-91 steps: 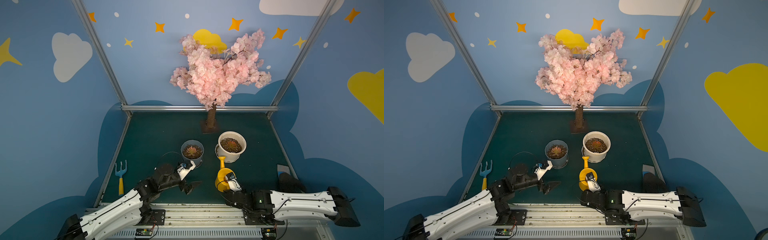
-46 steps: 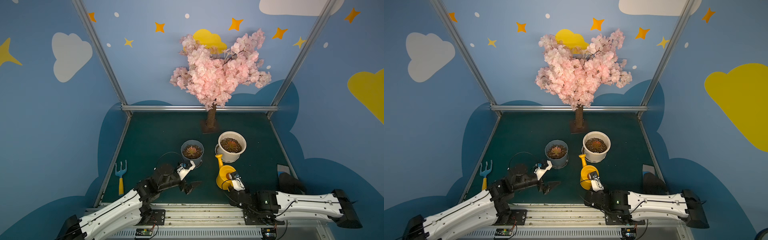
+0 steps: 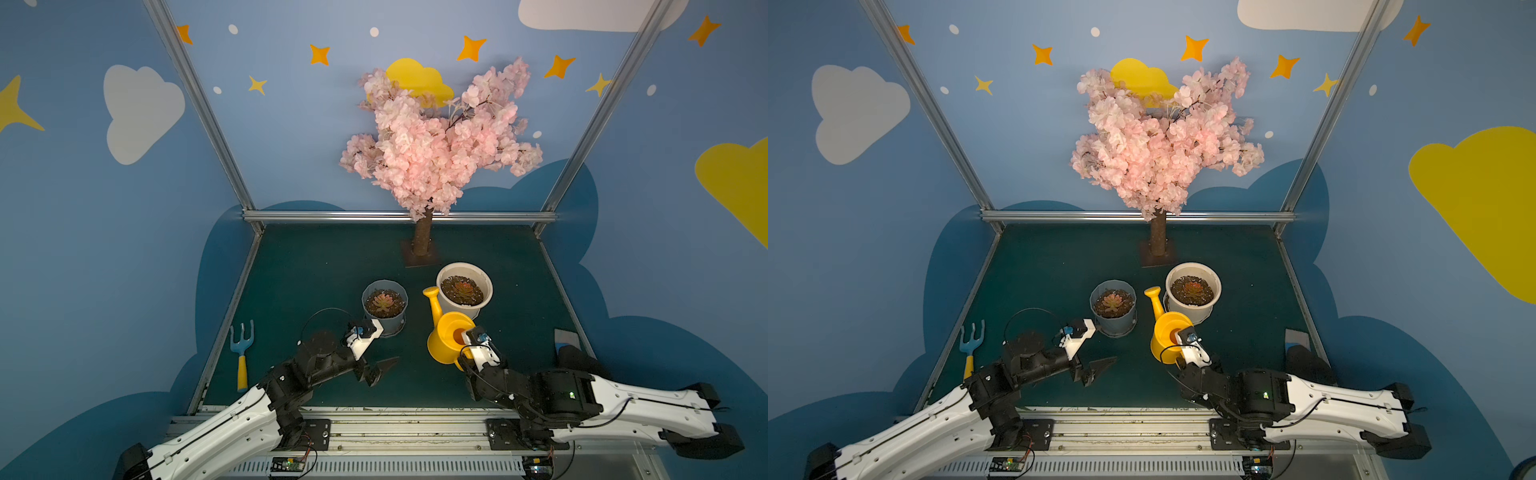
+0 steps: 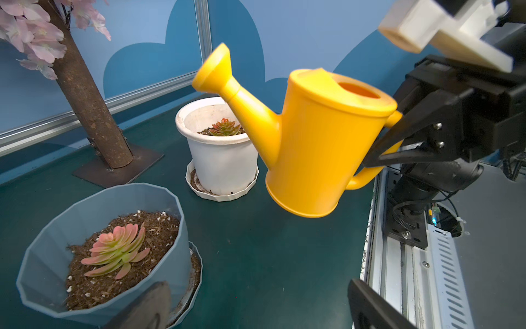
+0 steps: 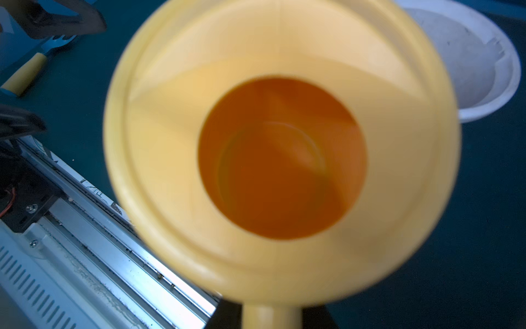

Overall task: Water the succulent around the soil edge
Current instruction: Pick up the watering can from the center of the board.

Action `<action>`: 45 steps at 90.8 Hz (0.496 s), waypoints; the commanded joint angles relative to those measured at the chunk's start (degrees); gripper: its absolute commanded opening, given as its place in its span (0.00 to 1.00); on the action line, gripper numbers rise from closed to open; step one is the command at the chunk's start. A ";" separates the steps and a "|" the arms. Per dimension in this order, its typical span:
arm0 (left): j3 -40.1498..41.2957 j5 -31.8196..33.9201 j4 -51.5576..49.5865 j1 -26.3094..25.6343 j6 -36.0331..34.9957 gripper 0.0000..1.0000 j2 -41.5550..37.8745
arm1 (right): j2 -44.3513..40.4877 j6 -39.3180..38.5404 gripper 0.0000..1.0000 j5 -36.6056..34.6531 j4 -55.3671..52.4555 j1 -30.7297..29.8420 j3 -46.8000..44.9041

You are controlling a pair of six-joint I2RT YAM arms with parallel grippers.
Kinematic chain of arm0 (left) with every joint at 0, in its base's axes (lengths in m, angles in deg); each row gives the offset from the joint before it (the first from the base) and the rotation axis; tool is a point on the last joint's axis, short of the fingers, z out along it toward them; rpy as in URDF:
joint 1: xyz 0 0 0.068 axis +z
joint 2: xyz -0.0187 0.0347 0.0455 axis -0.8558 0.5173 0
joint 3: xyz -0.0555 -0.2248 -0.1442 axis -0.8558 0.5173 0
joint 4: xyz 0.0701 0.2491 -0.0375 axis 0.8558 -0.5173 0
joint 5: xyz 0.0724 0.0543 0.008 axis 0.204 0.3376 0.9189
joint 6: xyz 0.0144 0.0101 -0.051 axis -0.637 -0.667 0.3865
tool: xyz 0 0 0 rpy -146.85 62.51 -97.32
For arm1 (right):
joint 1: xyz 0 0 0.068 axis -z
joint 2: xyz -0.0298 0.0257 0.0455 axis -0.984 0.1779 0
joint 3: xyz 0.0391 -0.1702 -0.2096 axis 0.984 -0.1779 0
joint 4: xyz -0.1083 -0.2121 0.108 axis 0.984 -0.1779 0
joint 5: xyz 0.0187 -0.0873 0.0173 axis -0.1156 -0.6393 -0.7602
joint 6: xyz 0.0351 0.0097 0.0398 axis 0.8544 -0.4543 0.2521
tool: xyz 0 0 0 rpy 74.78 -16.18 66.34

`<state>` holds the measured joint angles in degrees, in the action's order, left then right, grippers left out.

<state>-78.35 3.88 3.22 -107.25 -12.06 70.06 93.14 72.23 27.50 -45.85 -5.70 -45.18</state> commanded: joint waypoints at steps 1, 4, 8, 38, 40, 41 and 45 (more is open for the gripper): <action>-0.13 0.70 -0.93 -0.11 -0.42 1.00 -1.06 | -1.85 -9.89 0.00 -3.72 2.25 0.32 2.65; -0.26 0.72 -1.12 -0.11 -0.48 1.00 -1.42 | -2.27 -11.82 0.00 -2.15 1.89 1.08 3.32; -0.43 0.80 -1.39 -0.07 -0.56 1.00 -1.88 | -2.80 -14.17 0.00 0.30 0.79 3.26 4.72; -3.87 6.21 -3.60 -0.05 1.41 1.00 -3.66 | 2.47 -22.04 0.00 15.45 -2.48 16.33 8.09; -3.89 6.70 -2.89 -0.03 3.12 1.00 -3.58 | 2.97 -22.50 0.00 15.87 -1.95 16.71 7.87; -3.89 6.92 -2.51 0.02 3.95 1.00 -3.56 | 3.12 -22.77 0.00 16.17 -1.38 16.93 7.75; -3.83 7.00 -0.77 0.13 8.67 1.00 -3.19 | 3.98 -23.50 0.00 17.93 0.26 17.78 7.42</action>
<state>-80.73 8.17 0.20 -107.25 -10.96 66.81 95.41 52.38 40.95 -47.75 10.50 -38.10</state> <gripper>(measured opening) 0.998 0.194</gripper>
